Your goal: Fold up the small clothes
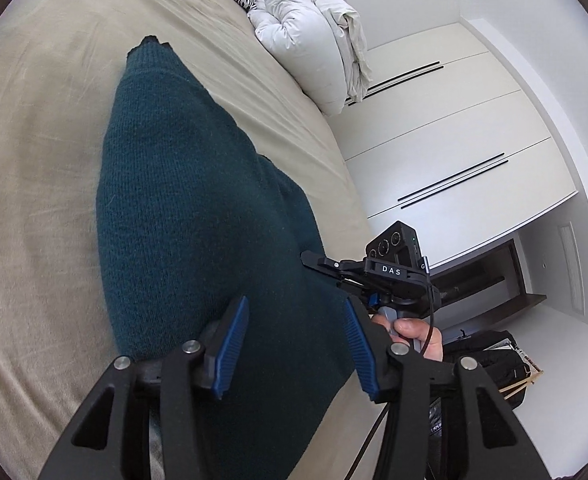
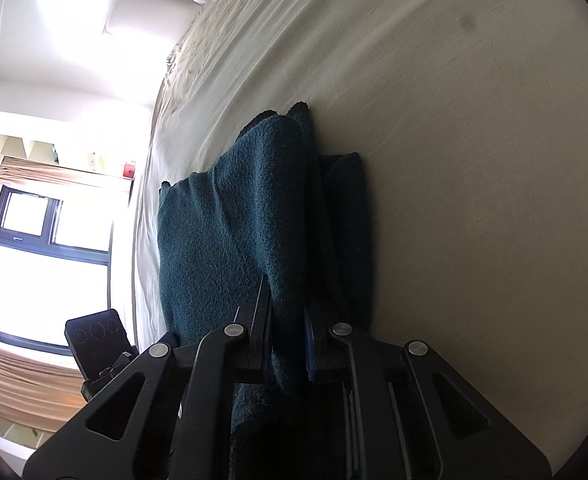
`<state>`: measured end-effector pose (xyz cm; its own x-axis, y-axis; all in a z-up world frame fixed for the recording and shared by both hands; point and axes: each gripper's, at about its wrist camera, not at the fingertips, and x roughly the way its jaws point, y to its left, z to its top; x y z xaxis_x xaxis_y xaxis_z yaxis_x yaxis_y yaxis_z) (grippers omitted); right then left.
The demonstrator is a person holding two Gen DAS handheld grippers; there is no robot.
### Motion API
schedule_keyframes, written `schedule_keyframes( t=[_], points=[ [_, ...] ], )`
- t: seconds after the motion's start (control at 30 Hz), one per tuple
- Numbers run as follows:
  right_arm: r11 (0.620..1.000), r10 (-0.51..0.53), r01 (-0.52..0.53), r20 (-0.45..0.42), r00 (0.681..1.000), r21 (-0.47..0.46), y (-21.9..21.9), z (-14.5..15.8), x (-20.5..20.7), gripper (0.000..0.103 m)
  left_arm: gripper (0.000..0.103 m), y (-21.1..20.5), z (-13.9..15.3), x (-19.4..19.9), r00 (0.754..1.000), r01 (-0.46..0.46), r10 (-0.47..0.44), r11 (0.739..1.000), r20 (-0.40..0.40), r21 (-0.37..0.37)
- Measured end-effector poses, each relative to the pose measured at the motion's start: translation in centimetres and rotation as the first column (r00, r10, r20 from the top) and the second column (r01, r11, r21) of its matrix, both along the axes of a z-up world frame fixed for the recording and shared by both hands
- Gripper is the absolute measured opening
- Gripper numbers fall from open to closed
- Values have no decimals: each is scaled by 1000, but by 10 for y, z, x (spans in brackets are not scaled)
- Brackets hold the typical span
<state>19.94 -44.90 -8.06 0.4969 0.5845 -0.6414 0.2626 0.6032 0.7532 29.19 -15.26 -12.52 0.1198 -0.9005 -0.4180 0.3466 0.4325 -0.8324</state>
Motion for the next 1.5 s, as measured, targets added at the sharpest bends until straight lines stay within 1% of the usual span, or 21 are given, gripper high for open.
schedule_keyframes(
  t=[0.07,0.13,0.27,0.33,0.4,0.57,0.63,0.67,0.7,0.73,0.9,0.97,1.03,1.07,1.17,1.2,1.27,1.33,1.4,1.47,1.5],
  points=[
    [1000,-11,11,0,1000,14,3,-4,-1,11,43,-4,2,-2,1000,-7,6,999,11,51],
    [1000,-21,21,3,1000,22,7,0,-7,11,43,-1,7,-6,1000,-16,16,998,14,52],
    [994,-39,40,-9,999,98,2,2,-30,16,51,-2,20,-23,997,4,-13,994,82,110],
    [991,-47,46,0,999,129,4,10,-45,21,52,-3,21,-28,995,7,-20,991,96,130],
    [989,-38,35,22,999,145,3,16,-59,30,52,-4,18,-30,995,6,-20,989,94,149],
    [989,6,-3,-24,1000,147,24,18,-79,31,52,-7,22,-33,994,-1,-18,983,107,182],
    [989,-5,7,-11,1000,151,30,18,-86,31,52,-6,22,-34,994,0,-22,981,109,193],
    [992,-20,21,-12,1000,121,32,18,-89,25,52,-4,22,-34,994,-2,-19,981,106,192],
    [993,-30,31,-17,999,112,35,15,-94,15,52,-4,23,-33,995,-4,-16,982,102,191],
    [992,-39,41,-20,999,120,37,14,-99,10,52,-5,25,-33,995,-4,-16,981,101,193],
    [980,-100,96,17,995,172,52,9,-133,9,52,-9,23,-37,991,9,-42,969,130,245],
    [980,-121,120,-1,993,158,50,-7,-141,8,52,-12,17,-35,993,15,-43,972,113,236],
    [965,-146,146,-21,989,219,45,-27,-142,6,52,-12,14,-35,992,14,-42,973,118,228],
    [961,-149,148,-14,989,233,46,-30,-142,6,52,-12,14,-35,992,13,-41,974,121,227],
    [972,-141,136,11,990,189,51,-19,-145,7,52,-10,16,-35,993,2,-30,974,118,225],
    [972,-138,133,10,990,195,48,-18,-146,7,52,-7,17,-38,992,-2,-26,974,120,226],
    [970,-132,128,7,991,208,49,-16,-147,7,56,-5,23,-43,990,-3,-31,973,140,230],
    [975,-148,148,-14,989,166,45,-6,-151,10,59,-4,28,-48,984,-1,-40,973,173,231],
    [979,-185,186,-30,982,81,37,7,-153,11,59,-4,31,-49,982,0,-43,975,186,222],
    [973,-226,225,-1,974,-57,41,35,-152,11,59,-7,29,-47,984,10,-49,976,172,218],
    [964,-239,240,22,971,-111,43,49,-152,12,60,-10,26,-46,984,8,-50,972,170,235]
  ],
)
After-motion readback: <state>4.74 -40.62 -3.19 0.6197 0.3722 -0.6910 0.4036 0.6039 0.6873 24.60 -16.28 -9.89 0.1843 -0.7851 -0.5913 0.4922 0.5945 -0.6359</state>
